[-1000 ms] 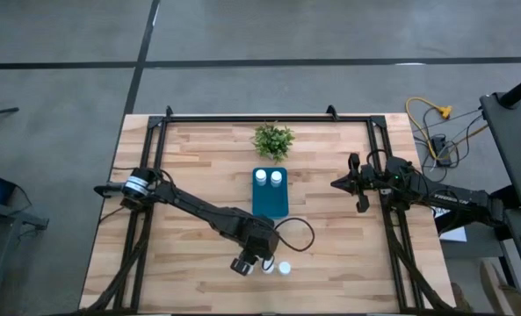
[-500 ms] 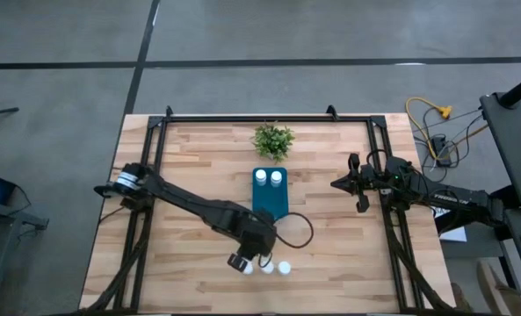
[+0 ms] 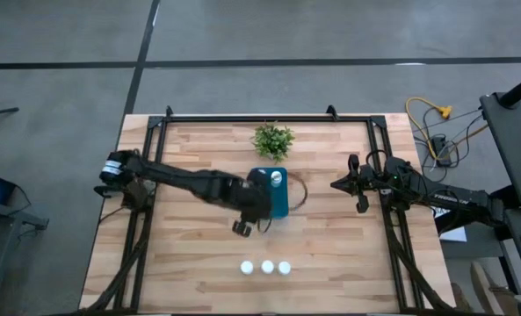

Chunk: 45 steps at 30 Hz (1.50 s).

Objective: Pick and place pill bottles into a basket
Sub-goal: Put the white pill bottle into the blue bin

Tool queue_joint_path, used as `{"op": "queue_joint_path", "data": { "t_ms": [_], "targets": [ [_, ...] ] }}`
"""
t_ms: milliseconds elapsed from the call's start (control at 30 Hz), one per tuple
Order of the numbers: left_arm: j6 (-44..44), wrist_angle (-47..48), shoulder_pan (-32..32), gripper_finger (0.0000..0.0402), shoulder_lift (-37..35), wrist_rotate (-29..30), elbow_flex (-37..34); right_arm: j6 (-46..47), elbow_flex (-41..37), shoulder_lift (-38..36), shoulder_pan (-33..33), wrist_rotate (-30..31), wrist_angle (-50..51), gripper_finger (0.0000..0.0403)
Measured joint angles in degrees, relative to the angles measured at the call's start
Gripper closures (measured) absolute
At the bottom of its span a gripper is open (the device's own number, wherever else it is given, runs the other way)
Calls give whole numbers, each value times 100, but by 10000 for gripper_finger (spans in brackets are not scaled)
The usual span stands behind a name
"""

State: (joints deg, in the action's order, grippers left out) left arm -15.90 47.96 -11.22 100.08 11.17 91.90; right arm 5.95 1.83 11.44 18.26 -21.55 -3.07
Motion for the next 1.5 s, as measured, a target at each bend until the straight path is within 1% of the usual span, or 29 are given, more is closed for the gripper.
{"op": "queue_joint_path", "data": {
  "t_ms": [100, 233, 433, 567, 700, 933, 1067, 1167, 1233, 1333, 1500],
  "targets": [
    [-151, 5, 374, 258, -37, -214, -4, 5, 0, 9, 0, -1, -5, 394],
    [-209, -34, 854, 258, -75, -946, -7, -3, 0, 28, 0, -1, -2, 394],
    [-251, -96, 1227, 258, -75, -1434, -189, -12, 0, 28, 0, -1, 106, 394],
    [-245, -158, 1358, 258, -75, -1455, -527, -10, 0, 28, -1, 0, 168, 394],
    [-254, -551, 1405, 258, -75, -1534, -895, -11, 0, 28, -1, 1, 166, 394],
    [-354, -979, 1602, 258, -71, -1696, -1279, -6, 0, 28, -1, 3, 163, 394],
    [-406, -1176, 1726, 258, -22, -1815, -1318, -7, 0, 28, -2, 3, 163, 394],
    [-425, -1205, 1837, 258, 15, -1982, -1362, -2, 0, 28, 0, 5, 163, 394],
    [-441, -1398, 1894, 258, 102, -2129, -1356, -3, 0, 28, 0, 5, 168, 394],
    [-448, -1281, 1948, 258, 199, -2150, -1389, -8, 0, 28, 0, 5, 186, 394],
    [-525, -1352, 2013, 258, 363, -2167, -1419, -12, 0, 60, -1, 7, 242, 394]
  ]
}}
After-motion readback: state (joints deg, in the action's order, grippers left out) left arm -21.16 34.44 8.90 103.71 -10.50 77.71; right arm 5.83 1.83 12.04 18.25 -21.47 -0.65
